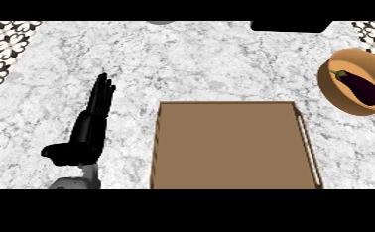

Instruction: Pick the eggplant from the tray and place it in the pot

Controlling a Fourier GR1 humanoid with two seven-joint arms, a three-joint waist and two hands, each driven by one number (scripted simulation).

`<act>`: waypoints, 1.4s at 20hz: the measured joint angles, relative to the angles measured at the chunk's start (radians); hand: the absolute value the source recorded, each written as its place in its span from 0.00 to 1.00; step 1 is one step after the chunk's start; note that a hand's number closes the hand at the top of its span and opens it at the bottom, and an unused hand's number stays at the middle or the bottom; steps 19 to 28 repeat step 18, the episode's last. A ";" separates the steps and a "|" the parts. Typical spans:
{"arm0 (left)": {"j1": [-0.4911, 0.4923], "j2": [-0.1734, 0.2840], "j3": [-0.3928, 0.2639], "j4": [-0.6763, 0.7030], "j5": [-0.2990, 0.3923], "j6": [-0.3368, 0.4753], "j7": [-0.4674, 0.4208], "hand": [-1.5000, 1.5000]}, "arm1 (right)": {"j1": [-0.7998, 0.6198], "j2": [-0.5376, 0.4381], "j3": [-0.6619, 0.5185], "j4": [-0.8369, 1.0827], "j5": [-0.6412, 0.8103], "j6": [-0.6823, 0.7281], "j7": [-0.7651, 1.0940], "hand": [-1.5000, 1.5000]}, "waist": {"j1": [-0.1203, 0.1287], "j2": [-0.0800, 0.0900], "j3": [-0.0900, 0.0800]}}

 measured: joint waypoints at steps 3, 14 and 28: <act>-0.005 0.001 0.003 0.004 0.001 -0.002 0.001 0.50 | 0.009 -0.034 -0.018 0.007 -0.018 0.029 -0.018 0.00 | 0.003 0.002 0.001; -0.011 0.000 0.003 0.009 0.004 -0.008 -0.005 0.50 | 0.073 -0.106 -0.069 0.035 -0.065 0.057 -0.055 0.00 | 0.010 0.006 0.003; -0.004 0.003 0.008 0.003 0.010 -0.012 -0.007 0.50 | 0.094 -0.137 -0.105 0.046 -0.097 0.055 -0.046 0.00 | 0.012 0.007 0.005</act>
